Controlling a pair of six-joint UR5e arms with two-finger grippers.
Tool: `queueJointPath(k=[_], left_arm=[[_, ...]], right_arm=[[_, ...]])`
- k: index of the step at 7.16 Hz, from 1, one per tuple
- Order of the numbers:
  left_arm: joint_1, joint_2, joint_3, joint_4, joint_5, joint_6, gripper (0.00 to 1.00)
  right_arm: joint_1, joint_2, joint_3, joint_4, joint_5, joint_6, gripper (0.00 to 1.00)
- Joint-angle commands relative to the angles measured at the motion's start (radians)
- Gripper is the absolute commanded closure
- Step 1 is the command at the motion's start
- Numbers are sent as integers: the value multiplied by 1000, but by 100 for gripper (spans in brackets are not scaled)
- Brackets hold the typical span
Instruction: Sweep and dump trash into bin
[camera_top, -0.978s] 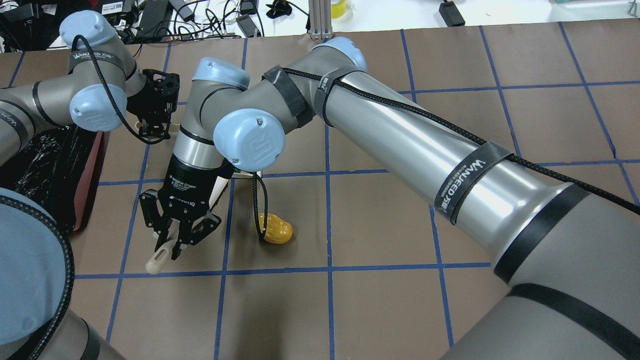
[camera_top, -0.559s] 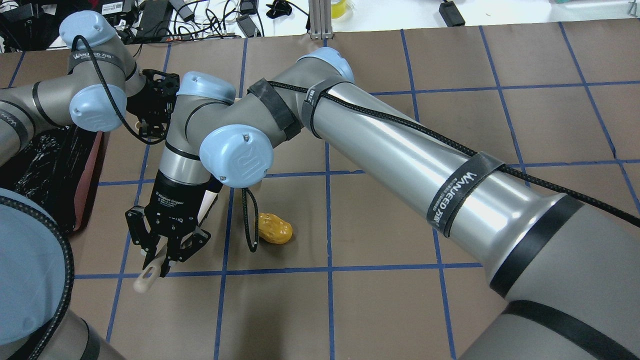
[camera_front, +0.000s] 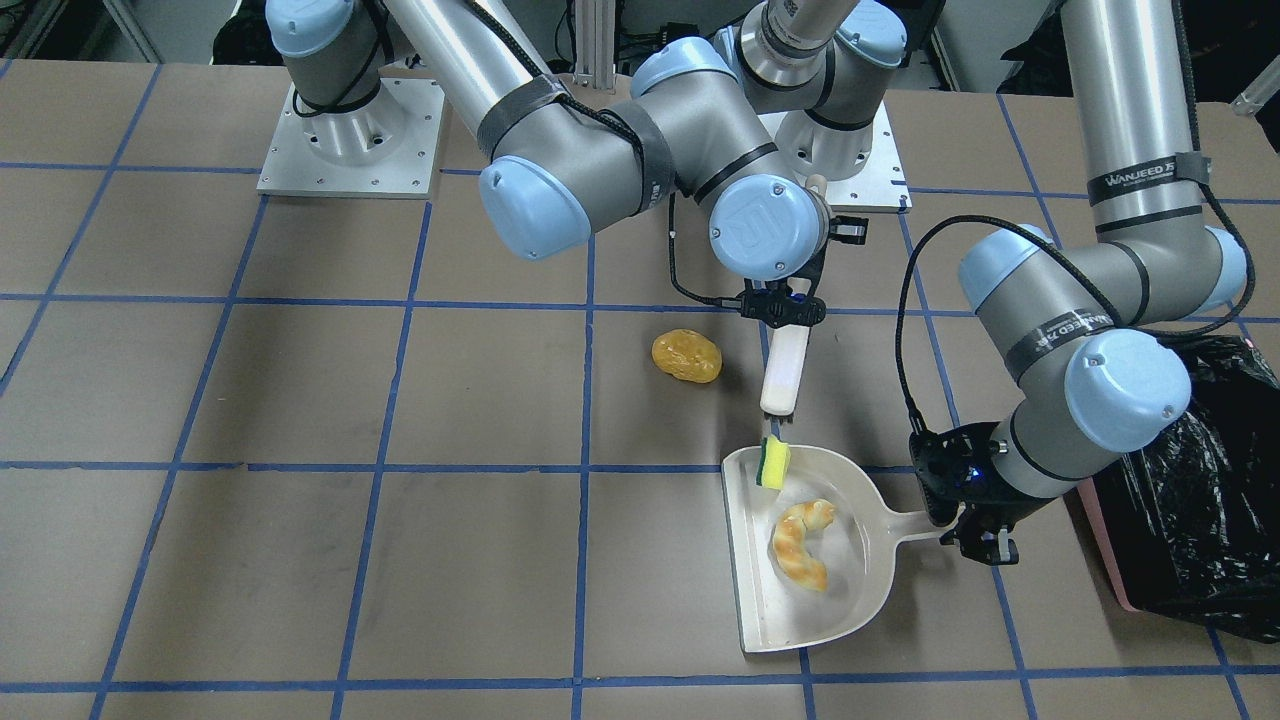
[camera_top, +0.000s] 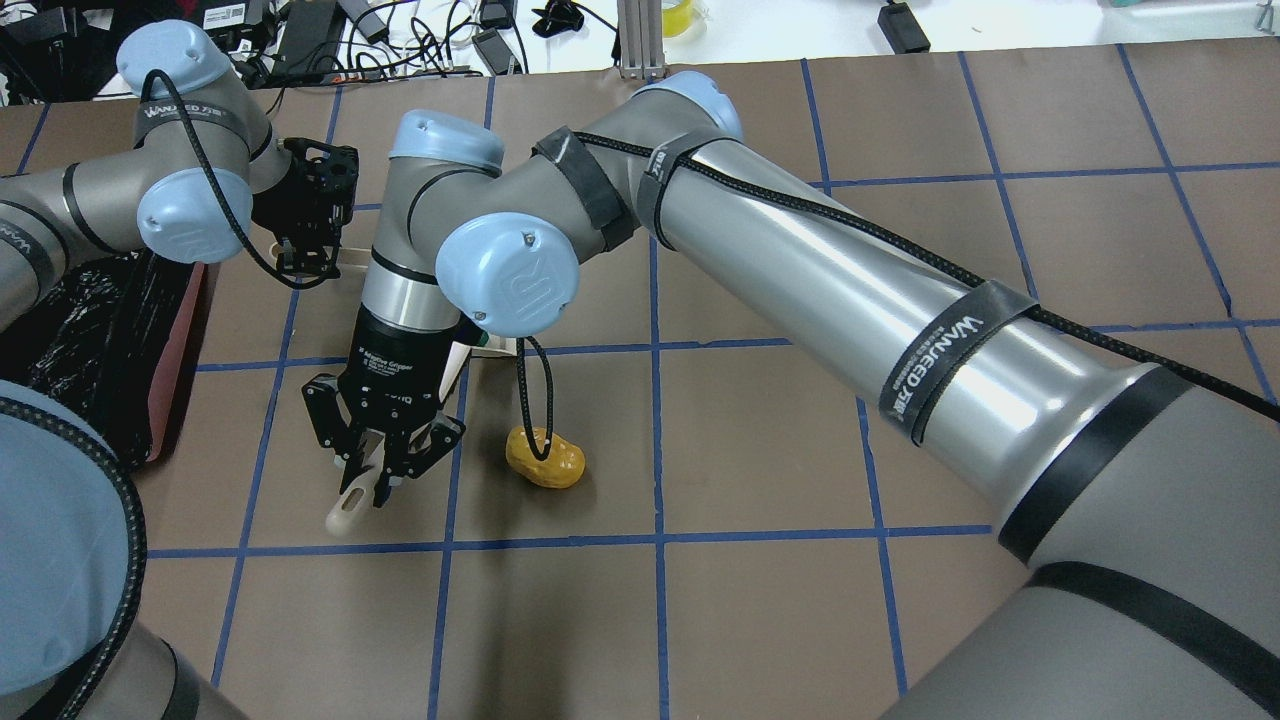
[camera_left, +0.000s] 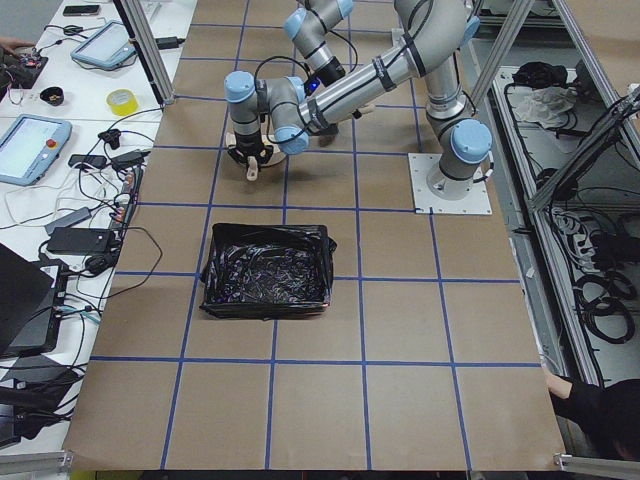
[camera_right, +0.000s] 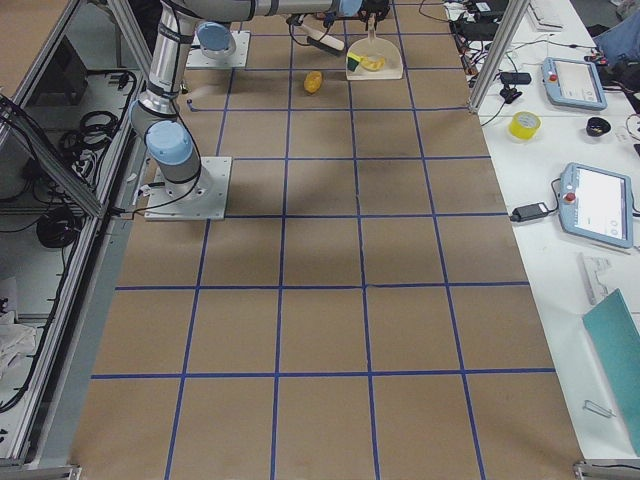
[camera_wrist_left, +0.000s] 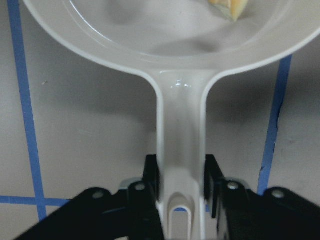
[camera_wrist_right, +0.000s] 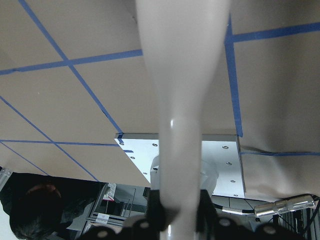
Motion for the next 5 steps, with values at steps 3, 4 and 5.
queueJointPath(k=[3,4,5], left_arm=[[0,6,-9,0,-2,0,100],[0,6,-10,0,-1,0,100],[2,6,-10,0,-2,0,100]], right_arm=[[-23,83,-15,-200,59,4,100],[-23,83,-15,-195,51,4,100],[-19,80,-6,-187,68,14,100]])
